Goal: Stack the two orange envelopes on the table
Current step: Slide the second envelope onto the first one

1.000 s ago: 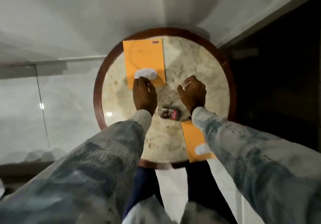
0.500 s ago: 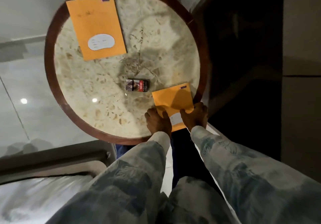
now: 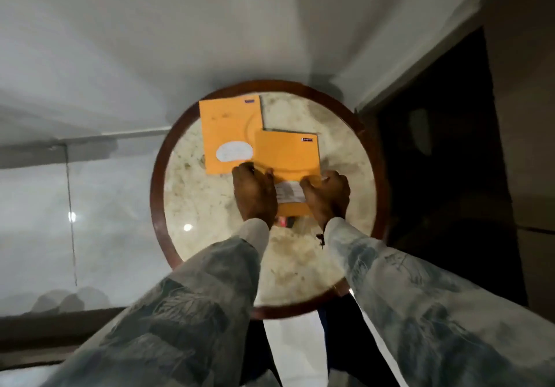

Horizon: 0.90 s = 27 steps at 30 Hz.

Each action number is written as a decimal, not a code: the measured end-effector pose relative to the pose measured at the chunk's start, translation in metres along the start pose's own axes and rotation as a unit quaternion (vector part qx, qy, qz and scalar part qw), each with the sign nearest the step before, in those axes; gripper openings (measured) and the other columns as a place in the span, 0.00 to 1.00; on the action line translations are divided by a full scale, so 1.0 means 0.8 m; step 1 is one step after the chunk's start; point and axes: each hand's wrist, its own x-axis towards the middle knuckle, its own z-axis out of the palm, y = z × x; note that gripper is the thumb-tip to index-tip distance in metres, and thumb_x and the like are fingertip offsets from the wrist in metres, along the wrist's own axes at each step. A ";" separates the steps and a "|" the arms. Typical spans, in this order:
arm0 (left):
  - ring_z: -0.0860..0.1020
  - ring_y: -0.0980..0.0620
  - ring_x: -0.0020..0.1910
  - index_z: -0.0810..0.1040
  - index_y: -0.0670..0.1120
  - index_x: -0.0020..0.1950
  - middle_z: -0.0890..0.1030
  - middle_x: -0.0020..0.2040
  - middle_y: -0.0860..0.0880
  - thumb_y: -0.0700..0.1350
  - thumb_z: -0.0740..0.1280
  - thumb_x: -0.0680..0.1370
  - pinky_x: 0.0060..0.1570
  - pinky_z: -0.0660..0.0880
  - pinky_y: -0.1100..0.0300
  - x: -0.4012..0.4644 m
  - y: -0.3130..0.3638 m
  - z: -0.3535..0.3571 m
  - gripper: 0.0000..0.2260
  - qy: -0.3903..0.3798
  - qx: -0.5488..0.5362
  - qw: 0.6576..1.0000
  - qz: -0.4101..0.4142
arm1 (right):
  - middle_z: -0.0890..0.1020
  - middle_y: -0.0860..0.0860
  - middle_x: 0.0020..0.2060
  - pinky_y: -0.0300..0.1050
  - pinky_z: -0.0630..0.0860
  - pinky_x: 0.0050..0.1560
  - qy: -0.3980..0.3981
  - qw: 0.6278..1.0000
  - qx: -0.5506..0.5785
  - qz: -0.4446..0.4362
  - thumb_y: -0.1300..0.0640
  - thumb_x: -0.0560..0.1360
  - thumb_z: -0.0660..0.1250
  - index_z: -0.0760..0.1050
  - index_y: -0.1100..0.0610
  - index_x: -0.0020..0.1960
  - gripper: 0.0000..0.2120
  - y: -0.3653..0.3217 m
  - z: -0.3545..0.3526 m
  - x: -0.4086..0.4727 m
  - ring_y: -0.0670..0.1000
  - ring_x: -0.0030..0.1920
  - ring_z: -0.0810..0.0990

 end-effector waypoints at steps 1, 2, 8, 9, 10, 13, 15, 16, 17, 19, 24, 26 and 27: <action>0.77 0.34 0.62 0.73 0.36 0.64 0.77 0.63 0.35 0.46 0.65 0.83 0.63 0.75 0.39 0.028 -0.003 -0.011 0.15 0.011 0.010 1.000 0.006 | 0.80 0.61 0.57 0.52 0.77 0.56 -0.011 1.000 -0.004 -0.016 0.49 0.73 0.73 0.79 0.60 0.54 0.16 -0.021 0.020 0.011 0.62 0.58 0.79; 0.76 0.34 0.63 0.73 0.36 0.64 0.77 0.63 0.35 0.47 0.65 0.83 0.64 0.74 0.39 0.054 -0.007 -0.021 0.16 0.023 0.025 0.999 0.005 | 0.81 0.62 0.55 0.51 0.77 0.54 -0.022 0.999 -0.005 -0.032 0.51 0.73 0.72 0.79 0.60 0.50 0.13 -0.040 0.040 0.022 0.62 0.56 0.80; 0.73 0.34 0.70 0.72 0.38 0.70 0.71 0.71 0.37 0.49 0.65 0.84 0.69 0.73 0.40 0.155 -0.025 -0.053 0.19 0.038 0.119 0.992 -0.032 | 0.81 0.60 0.55 0.45 0.68 0.45 -0.044 0.995 -0.055 -0.074 0.55 0.73 0.71 0.78 0.64 0.49 0.12 -0.098 0.125 0.058 0.61 0.56 0.79; 0.72 0.35 0.71 0.71 0.39 0.71 0.71 0.71 0.38 0.49 0.66 0.83 0.70 0.73 0.39 0.160 -0.024 -0.052 0.20 0.035 0.130 0.990 -0.047 | 0.81 0.60 0.55 0.47 0.69 0.47 -0.036 0.993 -0.077 -0.084 0.54 0.73 0.70 0.78 0.64 0.50 0.13 -0.100 0.129 0.059 0.61 0.57 0.78; 0.71 0.35 0.72 0.70 0.39 0.72 0.71 0.72 0.38 0.48 0.66 0.83 0.69 0.73 0.39 0.164 -0.024 -0.051 0.21 0.033 0.135 0.989 -0.055 | 0.81 0.60 0.56 0.48 0.70 0.49 -0.026 0.991 -0.095 -0.092 0.53 0.73 0.70 0.77 0.63 0.50 0.13 -0.102 0.134 0.060 0.61 0.58 0.78; 0.71 0.36 0.72 0.66 0.40 0.75 0.71 0.72 0.38 0.47 0.70 0.80 0.69 0.75 0.41 0.174 -0.022 -0.048 0.26 0.025 0.117 0.990 -0.070 | 0.79 0.60 0.59 0.52 0.74 0.55 -0.012 0.987 -0.114 -0.114 0.50 0.74 0.69 0.76 0.63 0.56 0.18 -0.114 0.141 0.063 0.62 0.62 0.77; 0.73 0.36 0.72 0.67 0.40 0.74 0.73 0.72 0.40 0.46 0.73 0.77 0.70 0.75 0.41 0.187 -0.023 -0.055 0.29 -0.010 0.065 0.993 -0.101 | 0.78 0.60 0.61 0.54 0.75 0.58 -0.013 0.987 -0.110 -0.115 0.50 0.75 0.70 0.76 0.63 0.59 0.19 -0.122 0.141 0.067 0.63 0.62 0.77; 0.74 0.36 0.71 0.69 0.41 0.74 0.74 0.72 0.41 0.45 0.74 0.77 0.71 0.75 0.40 0.195 -0.025 -0.061 0.28 -0.038 0.033 0.993 -0.110 | 0.78 0.60 0.60 0.53 0.75 0.56 -0.017 0.989 -0.101 -0.110 0.51 0.75 0.70 0.77 0.63 0.57 0.18 -0.126 0.140 0.070 0.63 0.62 0.77; 0.75 0.37 0.71 0.71 0.41 0.73 0.76 0.72 0.41 0.43 0.73 0.77 0.70 0.76 0.39 0.201 -0.027 -0.068 0.26 -0.070 0.002 0.992 -0.105 | 0.79 0.60 0.58 0.52 0.74 0.52 -0.025 0.990 -0.088 -0.107 0.51 0.74 0.70 0.76 0.61 0.53 0.14 -0.128 0.137 0.075 0.63 0.60 0.78; 0.77 0.38 0.70 0.72 0.38 0.71 0.78 0.70 0.39 0.37 0.72 0.78 0.69 0.76 0.39 0.205 -0.027 -0.084 0.22 -0.130 -0.043 0.989 -0.050 | 0.80 0.61 0.52 0.48 0.70 0.46 -0.048 0.991 -0.051 -0.110 0.53 0.75 0.70 0.74 0.59 0.47 0.09 -0.134 0.130 0.087 0.63 0.55 0.79; 0.77 0.35 0.65 0.67 0.33 0.74 0.77 0.67 0.33 0.36 0.69 0.79 0.62 0.75 0.50 0.188 -0.026 -0.102 0.24 -0.137 -0.032 0.970 0.196 | 0.84 0.54 0.52 0.43 0.76 0.45 -0.087 0.978 0.135 -0.134 0.65 0.76 0.68 0.78 0.62 0.63 0.15 -0.161 0.107 0.094 0.50 0.44 0.78; 0.77 0.36 0.59 0.68 0.34 0.72 0.77 0.62 0.35 0.38 0.68 0.81 0.57 0.74 0.50 0.183 -0.025 -0.104 0.21 -0.075 -0.009 0.966 0.247 | 0.84 0.51 0.54 0.32 0.77 0.48 -0.036 0.957 0.172 -0.230 0.66 0.76 0.68 0.76 0.59 0.65 0.18 -0.166 0.097 0.077 0.45 0.48 0.81; 0.77 0.38 0.57 0.69 0.35 0.70 0.77 0.60 0.36 0.40 0.67 0.82 0.56 0.75 0.49 0.180 -0.026 -0.104 0.19 -0.037 0.008 0.963 0.268 | 0.84 0.51 0.57 0.31 0.78 0.53 -0.007 0.942 0.188 -0.279 0.65 0.77 0.69 0.75 0.56 0.66 0.18 -0.162 0.093 0.067 0.45 0.53 0.82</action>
